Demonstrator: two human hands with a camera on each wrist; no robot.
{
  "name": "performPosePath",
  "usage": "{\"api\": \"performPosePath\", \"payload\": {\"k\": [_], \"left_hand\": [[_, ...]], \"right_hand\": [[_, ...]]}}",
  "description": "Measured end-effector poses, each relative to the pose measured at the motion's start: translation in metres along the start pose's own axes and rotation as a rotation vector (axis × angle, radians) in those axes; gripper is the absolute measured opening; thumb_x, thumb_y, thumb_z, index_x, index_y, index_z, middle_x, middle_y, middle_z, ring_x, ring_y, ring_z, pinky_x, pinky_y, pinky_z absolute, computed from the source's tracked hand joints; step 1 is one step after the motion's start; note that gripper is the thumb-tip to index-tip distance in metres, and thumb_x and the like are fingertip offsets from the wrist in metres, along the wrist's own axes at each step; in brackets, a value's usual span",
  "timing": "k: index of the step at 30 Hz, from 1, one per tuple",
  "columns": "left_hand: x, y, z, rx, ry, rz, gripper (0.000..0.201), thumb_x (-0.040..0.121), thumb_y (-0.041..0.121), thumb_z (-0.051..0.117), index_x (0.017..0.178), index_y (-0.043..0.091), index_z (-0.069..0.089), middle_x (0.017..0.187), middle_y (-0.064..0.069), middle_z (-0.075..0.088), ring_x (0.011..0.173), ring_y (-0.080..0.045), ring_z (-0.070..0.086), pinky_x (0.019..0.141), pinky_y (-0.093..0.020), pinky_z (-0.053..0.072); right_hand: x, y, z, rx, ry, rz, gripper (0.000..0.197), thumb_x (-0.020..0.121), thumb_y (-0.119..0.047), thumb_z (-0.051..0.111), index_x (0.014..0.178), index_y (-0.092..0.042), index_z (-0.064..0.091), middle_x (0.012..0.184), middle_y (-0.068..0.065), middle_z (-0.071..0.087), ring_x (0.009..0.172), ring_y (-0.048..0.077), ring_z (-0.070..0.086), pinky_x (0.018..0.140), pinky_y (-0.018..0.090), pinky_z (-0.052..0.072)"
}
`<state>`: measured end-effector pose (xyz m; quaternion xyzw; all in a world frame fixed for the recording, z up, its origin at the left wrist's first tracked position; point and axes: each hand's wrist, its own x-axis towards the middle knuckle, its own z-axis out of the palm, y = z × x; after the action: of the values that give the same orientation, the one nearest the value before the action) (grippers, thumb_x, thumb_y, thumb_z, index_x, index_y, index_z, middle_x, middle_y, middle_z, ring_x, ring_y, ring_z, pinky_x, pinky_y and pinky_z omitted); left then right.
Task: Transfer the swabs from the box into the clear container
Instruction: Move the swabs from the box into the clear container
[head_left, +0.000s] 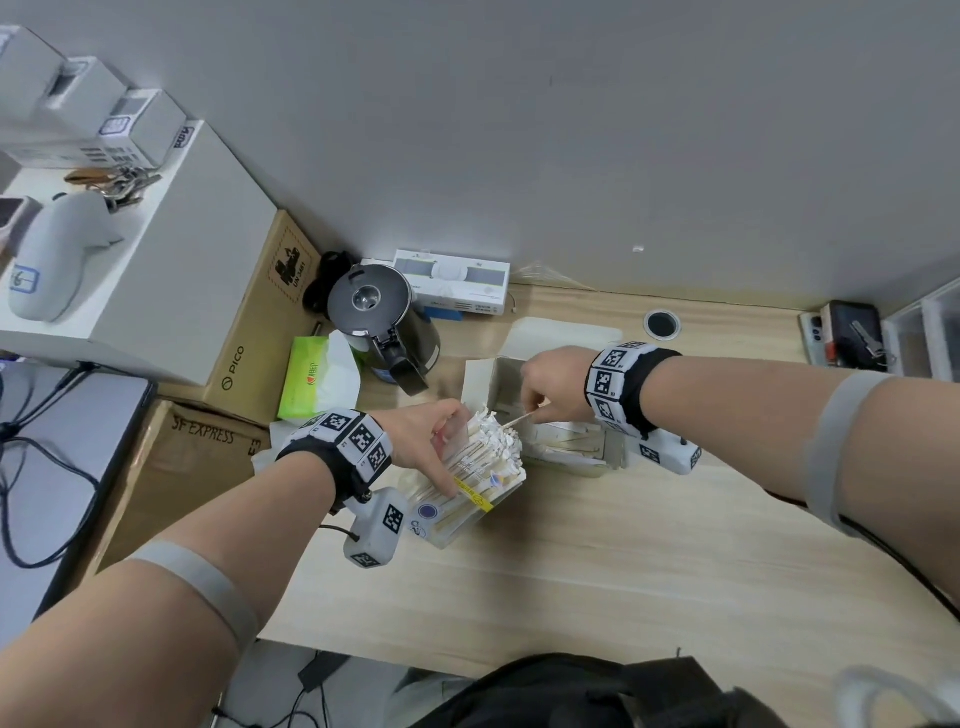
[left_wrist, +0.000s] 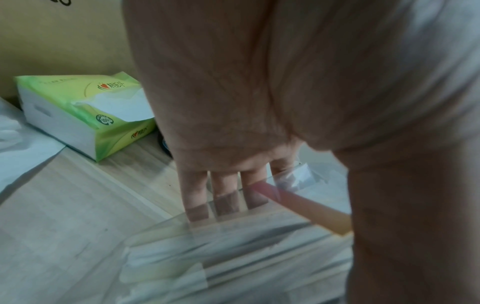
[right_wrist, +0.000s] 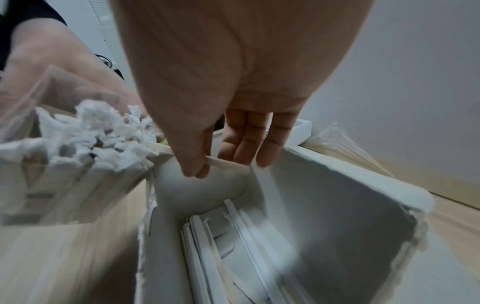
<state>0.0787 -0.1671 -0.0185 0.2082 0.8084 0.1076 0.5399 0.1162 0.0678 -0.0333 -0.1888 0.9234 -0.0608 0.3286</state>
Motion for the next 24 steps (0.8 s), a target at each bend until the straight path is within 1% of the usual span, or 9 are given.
{"api": "performPosePath", "payload": {"k": [3, 5, 6, 8, 11, 15, 19, 22, 24], "left_hand": [[-0.001, 0.004, 0.002, 0.011, -0.01, -0.007, 0.109, 0.045, 0.042, 0.096, 0.136, 0.021, 0.039, 0.123, -0.007, 0.064, 0.115, -0.027, 0.063, 0.102, -0.046, 0.052], [0.0, 0.007, 0.003, 0.016, -0.015, -0.005, 0.1, 0.059, 0.031, 0.097, 0.138, 0.022, 0.037, 0.121, -0.003, 0.061, 0.105, -0.019, 0.061, 0.095, -0.035, 0.053], [0.001, 0.008, 0.003, 0.024, -0.013, -0.006, 0.097, 0.063, 0.028, 0.096, 0.138, 0.022, 0.036, 0.121, -0.003, 0.06, 0.105, -0.018, 0.06, 0.095, -0.035, 0.052], [0.0, 0.009, 0.003, 0.045, -0.002, -0.006, 0.102, 0.064, 0.03, 0.095, 0.144, 0.022, 0.032, 0.127, -0.002, 0.059, 0.115, -0.021, 0.059, 0.102, -0.038, 0.051], [-0.001, 0.008, 0.003, 0.05, 0.007, -0.007, 0.099, 0.063, 0.03, 0.096, 0.141, 0.02, 0.036, 0.127, -0.003, 0.062, 0.114, -0.023, 0.061, 0.103, -0.04, 0.051], [-0.002, 0.008, 0.007, 0.055, 0.019, 0.011, 0.082, 0.061, 0.03, 0.096, 0.125, 0.025, 0.046, 0.118, -0.007, 0.067, 0.103, -0.025, 0.066, 0.097, -0.043, 0.055], [-0.004, 0.011, 0.011, 0.026, 0.017, 0.022, 0.081, 0.056, 0.034, 0.097, 0.119, 0.027, 0.046, 0.116, -0.009, 0.067, 0.096, -0.022, 0.065, 0.095, -0.043, 0.055], [-0.005, 0.014, 0.012, 0.01, 0.03, 0.032, 0.093, 0.041, 0.046, 0.094, 0.119, 0.027, 0.047, 0.117, -0.012, 0.068, 0.102, -0.028, 0.069, 0.096, -0.05, 0.055], [-0.003, 0.013, 0.012, 0.006, 0.032, 0.034, 0.099, 0.037, 0.05, 0.093, 0.121, 0.028, 0.047, 0.118, -0.012, 0.068, 0.108, -0.031, 0.069, 0.097, -0.051, 0.055]], "right_hand": [[-0.004, -0.008, -0.01, 0.049, 0.037, -0.073, 0.025, 0.095, -0.038, 0.055, 0.094, -0.021, 0.073, 0.075, -0.011, 0.065, 0.071, 0.015, 0.058, 0.07, 0.03, 0.049], [-0.006, -0.018, -0.012, 0.034, 0.054, -0.118, 0.027, 0.098, -0.038, 0.052, 0.088, -0.02, 0.07, 0.069, -0.009, 0.062, 0.065, 0.016, 0.054, 0.065, 0.029, 0.043], [-0.006, -0.024, -0.012, 0.027, 0.066, -0.133, 0.027, 0.098, -0.036, 0.051, 0.091, -0.019, 0.07, 0.075, -0.007, 0.066, 0.069, 0.018, 0.057, 0.066, 0.029, 0.044], [-0.008, -0.032, -0.011, 0.045, 0.088, -0.114, 0.025, 0.096, -0.027, 0.05, 0.106, -0.016, 0.069, 0.092, -0.001, 0.07, 0.082, 0.023, 0.062, 0.072, 0.032, 0.049], [-0.011, -0.039, -0.01, 0.145, 0.049, -0.011, 0.035, 0.091, -0.013, 0.05, 0.126, -0.014, 0.054, 0.107, 0.004, 0.06, 0.088, 0.022, 0.053, 0.075, 0.032, 0.045], [-0.018, -0.031, -0.006, 0.226, 0.036, 0.081, 0.042, 0.087, 0.003, 0.045, 0.125, -0.014, 0.05, 0.114, 0.008, 0.061, 0.097, 0.028, 0.061, 0.085, 0.041, 0.054], [-0.02, -0.028, 0.0, 0.39, 0.109, 0.128, 0.042, 0.086, 0.0, 0.043, 0.121, -0.018, 0.055, 0.11, 0.003, 0.065, 0.097, 0.024, 0.063, 0.085, 0.037, 0.055], [-0.016, -0.036, 0.003, 0.478, 0.148, 0.099, 0.029, 0.088, -0.014, 0.059, 0.117, -0.017, 0.059, 0.099, -0.002, 0.068, 0.09, 0.019, 0.063, 0.083, 0.033, 0.053], [-0.016, -0.04, 0.001, 0.483, 0.162, 0.1, 0.029, 0.089, -0.02, 0.063, 0.117, -0.014, 0.06, 0.091, -0.004, 0.064, 0.085, 0.018, 0.061, 0.079, 0.03, 0.051]]}}
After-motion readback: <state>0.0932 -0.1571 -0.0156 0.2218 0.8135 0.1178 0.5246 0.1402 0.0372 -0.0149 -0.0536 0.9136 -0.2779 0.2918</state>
